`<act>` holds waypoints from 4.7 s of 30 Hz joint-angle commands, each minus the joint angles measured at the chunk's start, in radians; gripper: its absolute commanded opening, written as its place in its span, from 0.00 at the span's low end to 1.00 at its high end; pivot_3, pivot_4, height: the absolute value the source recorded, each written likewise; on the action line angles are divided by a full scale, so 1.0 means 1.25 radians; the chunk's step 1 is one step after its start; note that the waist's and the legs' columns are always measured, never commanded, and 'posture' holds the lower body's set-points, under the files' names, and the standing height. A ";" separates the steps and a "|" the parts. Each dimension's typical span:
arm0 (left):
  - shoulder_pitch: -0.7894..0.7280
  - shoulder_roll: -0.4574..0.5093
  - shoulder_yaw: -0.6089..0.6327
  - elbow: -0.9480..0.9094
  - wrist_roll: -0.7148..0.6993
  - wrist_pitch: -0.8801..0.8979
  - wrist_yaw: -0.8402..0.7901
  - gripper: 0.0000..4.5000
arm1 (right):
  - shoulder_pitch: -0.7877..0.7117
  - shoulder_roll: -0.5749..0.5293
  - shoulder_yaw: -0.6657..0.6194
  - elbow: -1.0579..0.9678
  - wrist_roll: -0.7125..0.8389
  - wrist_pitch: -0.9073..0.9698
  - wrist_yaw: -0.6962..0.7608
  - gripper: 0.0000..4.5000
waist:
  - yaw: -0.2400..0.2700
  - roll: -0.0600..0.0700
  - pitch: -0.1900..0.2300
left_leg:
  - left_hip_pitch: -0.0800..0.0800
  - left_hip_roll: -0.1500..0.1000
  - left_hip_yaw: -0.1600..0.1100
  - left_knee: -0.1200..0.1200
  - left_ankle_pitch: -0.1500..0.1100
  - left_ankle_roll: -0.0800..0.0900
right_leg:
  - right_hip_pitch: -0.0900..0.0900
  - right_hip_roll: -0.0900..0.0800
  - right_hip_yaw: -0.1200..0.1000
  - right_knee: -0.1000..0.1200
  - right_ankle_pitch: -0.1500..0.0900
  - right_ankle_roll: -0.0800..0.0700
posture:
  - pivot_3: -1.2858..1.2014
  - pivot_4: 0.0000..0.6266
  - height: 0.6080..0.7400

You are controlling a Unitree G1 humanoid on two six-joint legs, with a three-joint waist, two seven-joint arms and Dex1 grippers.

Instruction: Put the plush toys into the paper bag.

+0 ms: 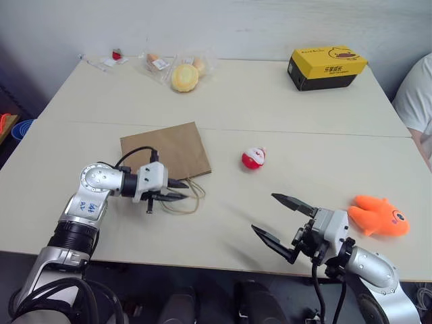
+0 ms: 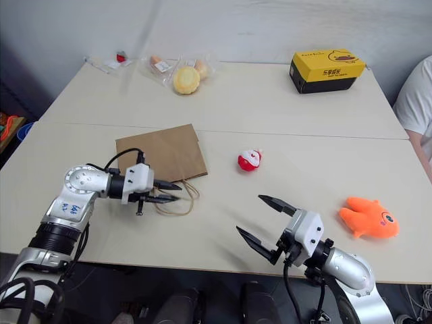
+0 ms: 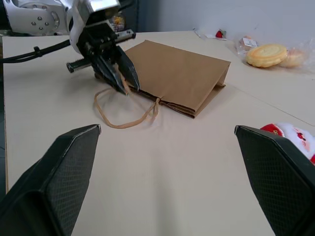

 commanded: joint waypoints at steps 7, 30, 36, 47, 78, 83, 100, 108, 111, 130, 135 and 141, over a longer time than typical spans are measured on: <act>-0.075 -0.076 0.042 -0.216 -0.236 0.353 0.032 0.00 | -0.034 -0.034 -0.030 -0.013 0.059 0.041 0.019 0.86 | 0.001 -0.001 0.000 | -0.001 0.000 0.000 0.003 0.000 0.000 | 0.000 0.000 0.000 0.000 0.000 0.001 | 0.52 0.24 1.00; -0.106 -0.178 0.068 -0.341 -0.366 0.583 0.183 0.00 | -0.473 0.147 0.263 0.279 -0.208 0.123 -0.091 0.00 | -0.003 -0.001 0.000 | -0.003 0.000 0.000 0.004 0.000 -0.001 | -0.003 0.001 0.001 0.002 0.000 0.001 | 0.52 0.24 1.00; -0.117 -0.191 0.101 -0.342 -0.420 0.626 0.214 0.00 | -0.538 0.212 0.300 0.386 -0.272 0.090 -0.113 0.00 | -0.005 -0.001 0.000 | -0.003 0.000 0.000 0.004 0.001 -0.001 | -0.003 0.001 0.001 0.002 0.000 0.001 | 0.52 0.24 1.00; -0.141 -0.171 0.181 -0.314 -0.526 0.722 0.254 0.00 | -0.605 0.263 0.305 0.560 -0.307 0.035 -0.091 0.00 | -0.013 -0.001 0.000 | -0.003 0.000 0.000 0.004 0.001 -0.001 | -0.004 0.001 0.001 0.006 0.000 0.001 | 0.52 0.24 1.00; -0.137 -0.142 0.180 -0.281 -0.489 0.678 0.235 0.00 | -0.532 0.158 0.194 0.390 -0.144 0.009 0.077 0.00 | -0.021 -0.001 0.000 | -0.004 0.000 -0.001 0.003 0.000 -0.002 | -0.004 0.000 0.001 0.005 0.000 0.001 | 0.52 0.24 1.00; -0.139 -0.154 0.161 -0.274 -0.485 0.676 0.220 0.00 | -0.438 0.068 0.116 0.224 -0.036 0.077 0.126 0.19 | -0.017 -0.001 0.001 | -0.004 0.000 -0.001 0.003 0.000 -0.002 | -0.004 0.000 0.000 0.005 0.000 0.001 | 0.52 0.24 1.00; -0.124 -0.169 0.085 -0.217 -0.423 0.625 0.123 0.00 | 0.237 0.051 -0.495 -0.008 0.051 -0.072 0.048 0.99 | 0.019 -0.001 0.000 | -0.008 -0.001 -0.003 0.003 0.000 -0.002 | -0.004 0.001 -0.001 -0.002 0.001 0.002 | 0.52 0.24 1.00; -0.126 -0.180 0.072 -0.195 -0.402 0.610 0.103 0.00 | 0.439 0.147 -0.661 0.347 -0.042 -0.352 0.034 0.99 | 0.016 0.000 0.001 | -0.002 -0.001 0.000 -0.001 -0.001 0.001 | 0.000 0.000 0.002 -0.004 0.001 0.002 | 0.52 0.24 1.00; -0.128 -0.181 0.071 -0.192 -0.398 0.609 0.099 0.00 | 0.446 0.121 -0.645 0.365 -0.050 -0.397 0.043 0.99 | -0.004 0.000 0.001 | 0.003 -0.001 0.004 -0.006 -0.002 0.003 | 0.002 0.000 0.006 -0.004 0.001 0.002 | 0.52 0.24 1.00; -0.124 -0.188 0.082 -0.216 -0.388 0.617 0.128 0.00 | 0.058 -0.299 -0.370 0.541 -0.368 -0.201 -0.036 0.90 | 0.001 -0.001 0.001 | 0.004 0.000 0.010 -0.003 0.001 -0.001 | -0.001 0.003 0.013 -0.001 0.002 0.004 | 0.52 0.24 1.00; -0.128 -0.172 0.092 -0.224 -0.397 0.640 0.142 0.00 | -0.022 -0.328 -0.303 0.612 -0.361 -0.192 -0.015 0.55 | -0.001 -0.002 0.001 | 0.004 0.001 0.010 -0.001 0.000 -0.001 | 0.000 0.004 0.013 0.000 0.002 0.004 | 0.52 0.24 1.00; -0.152 -0.132 0.117 -0.234 -0.427 0.684 0.129 0.00 | -0.069 -0.322 -0.288 0.561 -0.273 -0.201 0.044 0.13 | -0.004 -0.003 0.001 | 0.004 0.001 0.010 0.000 0.000 0.000 | 0.000 0.004 0.013 0.000 0.002 0.005 | 0.52 0.24 1.00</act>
